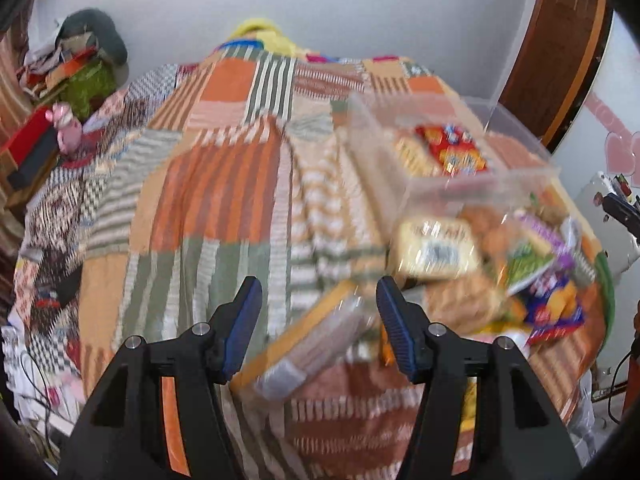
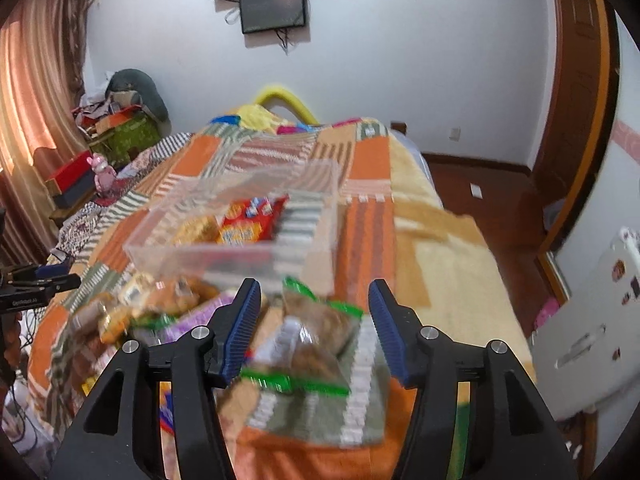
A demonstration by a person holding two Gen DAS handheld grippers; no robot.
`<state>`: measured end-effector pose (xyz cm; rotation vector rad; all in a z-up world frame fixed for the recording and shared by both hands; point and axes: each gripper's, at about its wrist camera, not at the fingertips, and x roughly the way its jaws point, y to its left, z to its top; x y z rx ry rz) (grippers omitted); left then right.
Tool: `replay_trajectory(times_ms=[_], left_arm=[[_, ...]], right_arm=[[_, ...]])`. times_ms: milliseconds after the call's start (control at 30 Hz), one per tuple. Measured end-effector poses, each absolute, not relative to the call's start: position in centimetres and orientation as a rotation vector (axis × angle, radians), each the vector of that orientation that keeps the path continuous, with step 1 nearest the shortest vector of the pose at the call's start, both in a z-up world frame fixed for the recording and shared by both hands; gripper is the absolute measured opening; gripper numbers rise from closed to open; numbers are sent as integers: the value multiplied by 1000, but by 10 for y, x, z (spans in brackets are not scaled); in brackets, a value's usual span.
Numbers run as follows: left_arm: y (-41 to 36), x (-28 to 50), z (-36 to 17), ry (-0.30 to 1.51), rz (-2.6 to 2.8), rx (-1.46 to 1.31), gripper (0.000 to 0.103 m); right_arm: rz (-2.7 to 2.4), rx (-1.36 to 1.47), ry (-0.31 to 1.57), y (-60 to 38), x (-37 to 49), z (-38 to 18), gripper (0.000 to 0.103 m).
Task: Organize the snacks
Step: 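Grasp the green-tied bread bag with the right gripper while the left grasps the biscuit tube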
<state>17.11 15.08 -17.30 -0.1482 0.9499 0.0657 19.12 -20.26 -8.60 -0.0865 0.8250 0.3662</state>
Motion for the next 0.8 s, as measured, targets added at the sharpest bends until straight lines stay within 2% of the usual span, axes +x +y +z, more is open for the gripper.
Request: replay_trajectory(times_ms=[133, 300, 600, 667, 800], left_arm=[[155, 160, -202, 1007, 67, -163, 59], [156, 152, -226, 1019, 98, -125, 63], [156, 168, -243, 1037, 107, -118, 65], [158, 172, -246, 1042, 112, -126, 65], [161, 174, -250, 1029, 114, -151, 57]], right_arm=[[342, -87, 876, -211, 182, -103, 55], [338, -72, 918, -214, 176, -115, 64], [346, -68, 937, -202, 188, -127, 66], [343, -72, 948, -199, 192, -133, 66], [340, -55, 972, -199, 198, -143, 70]])
